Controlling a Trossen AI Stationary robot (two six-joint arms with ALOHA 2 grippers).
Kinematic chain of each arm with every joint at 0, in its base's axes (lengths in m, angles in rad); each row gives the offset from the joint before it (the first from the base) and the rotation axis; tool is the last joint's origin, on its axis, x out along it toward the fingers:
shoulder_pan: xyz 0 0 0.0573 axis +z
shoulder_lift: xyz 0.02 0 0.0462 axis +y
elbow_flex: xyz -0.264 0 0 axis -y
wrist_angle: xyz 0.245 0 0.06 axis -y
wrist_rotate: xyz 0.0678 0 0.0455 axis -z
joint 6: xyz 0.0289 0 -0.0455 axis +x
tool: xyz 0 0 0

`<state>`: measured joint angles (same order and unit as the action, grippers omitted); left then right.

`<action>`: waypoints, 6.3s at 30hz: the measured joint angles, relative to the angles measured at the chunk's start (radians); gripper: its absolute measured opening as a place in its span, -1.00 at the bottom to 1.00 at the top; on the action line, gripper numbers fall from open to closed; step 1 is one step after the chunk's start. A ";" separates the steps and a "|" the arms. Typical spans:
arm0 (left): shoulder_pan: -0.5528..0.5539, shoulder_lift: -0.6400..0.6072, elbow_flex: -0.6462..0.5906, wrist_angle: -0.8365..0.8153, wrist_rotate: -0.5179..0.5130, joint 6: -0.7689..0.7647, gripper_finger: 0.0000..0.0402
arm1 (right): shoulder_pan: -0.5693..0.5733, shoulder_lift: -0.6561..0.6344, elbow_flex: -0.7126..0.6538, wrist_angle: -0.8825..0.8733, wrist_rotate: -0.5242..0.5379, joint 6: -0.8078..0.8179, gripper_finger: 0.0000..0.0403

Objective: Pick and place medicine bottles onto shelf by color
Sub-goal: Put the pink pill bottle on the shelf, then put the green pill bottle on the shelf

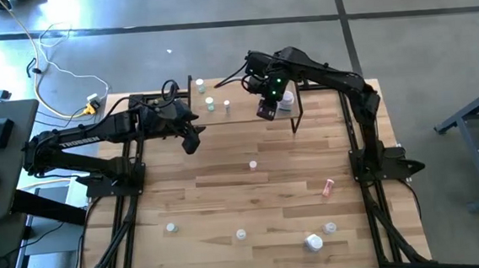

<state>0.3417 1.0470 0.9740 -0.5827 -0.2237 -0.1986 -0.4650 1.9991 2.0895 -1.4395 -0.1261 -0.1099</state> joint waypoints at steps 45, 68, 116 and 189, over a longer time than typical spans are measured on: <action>-0.015 0.000 0.000 -0.006 0.130 -0.062 0.09 | -0.006 -0.051 0.133 0.052 0.065 -0.003 0.00; -0.520 0.000 0.000 -0.359 0.096 -0.415 0.09 | 0.027 -0.069 0.196 0.045 0.065 0.184 0.00; -1.244 0.432 -0.001 -0.386 -0.138 -1.137 0.09 | 0.213 -0.124 0.195 0.067 0.066 0.372 0.00; -1.034 0.307 0.000 -0.388 -0.236 -0.922 -0.44 | 0.213 -0.123 0.195 0.044 0.067 0.355 0.00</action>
<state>-0.6919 1.3540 0.9737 -0.9710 -0.4596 -1.1210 -0.2523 1.8763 2.2841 -1.3952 -0.0595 0.2450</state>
